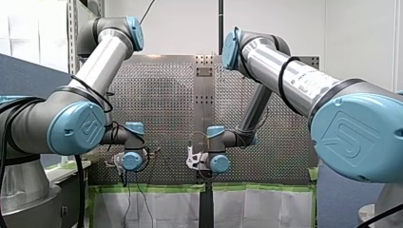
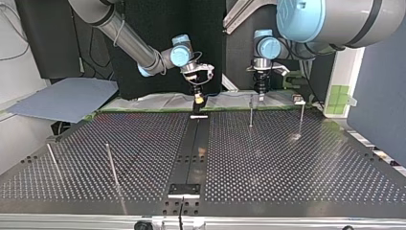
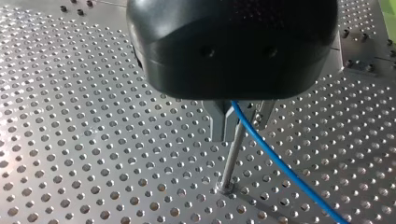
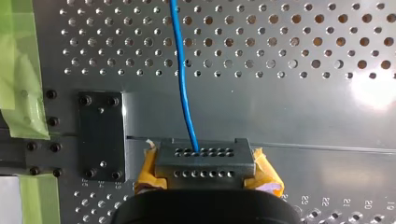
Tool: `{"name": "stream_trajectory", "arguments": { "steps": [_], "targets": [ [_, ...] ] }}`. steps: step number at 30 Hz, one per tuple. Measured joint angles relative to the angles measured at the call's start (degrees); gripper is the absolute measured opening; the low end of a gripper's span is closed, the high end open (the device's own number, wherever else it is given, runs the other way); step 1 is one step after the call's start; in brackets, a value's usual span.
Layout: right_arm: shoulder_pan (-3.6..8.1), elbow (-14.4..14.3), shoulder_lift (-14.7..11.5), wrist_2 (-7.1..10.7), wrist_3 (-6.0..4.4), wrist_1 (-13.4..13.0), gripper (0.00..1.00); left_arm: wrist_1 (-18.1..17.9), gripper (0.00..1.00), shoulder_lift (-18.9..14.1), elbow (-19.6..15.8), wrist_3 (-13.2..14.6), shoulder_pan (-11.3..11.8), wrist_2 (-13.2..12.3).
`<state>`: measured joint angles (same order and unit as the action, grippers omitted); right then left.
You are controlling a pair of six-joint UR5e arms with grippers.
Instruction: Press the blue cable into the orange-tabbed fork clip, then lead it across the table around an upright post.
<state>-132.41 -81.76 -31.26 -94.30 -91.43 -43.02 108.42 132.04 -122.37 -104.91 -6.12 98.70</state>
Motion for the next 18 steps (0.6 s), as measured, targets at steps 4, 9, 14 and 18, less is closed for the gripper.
{"name": "stream_trajectory", "arguments": {
  "steps": [4, 9, 14, 18],
  "targets": [
    [0.06, 0.0, 0.0, -0.01, 0.15, 0.2, 0.00, 0.5, 0.00, 1.4, 1.0, -0.3, 0.2, -0.2],
    [0.14, 0.0, 0.0, -0.02, 0.18, 0.5, 0.00, 1.9, 0.00, 3.5, 2.8, -0.2, 0.4, -0.2],
    [0.23, 0.0, 0.0, -0.02, 0.19, 0.6, 0.00, 3.8, 0.00, 3.9, 4.4, -0.1, 0.7, -0.2],
    [0.34, 0.0, 0.0, -0.04, 0.19, 0.4, 0.00, 4.7, 0.00, 3.9, 4.9, -0.2, 1.0, -0.2]
  ]
}}
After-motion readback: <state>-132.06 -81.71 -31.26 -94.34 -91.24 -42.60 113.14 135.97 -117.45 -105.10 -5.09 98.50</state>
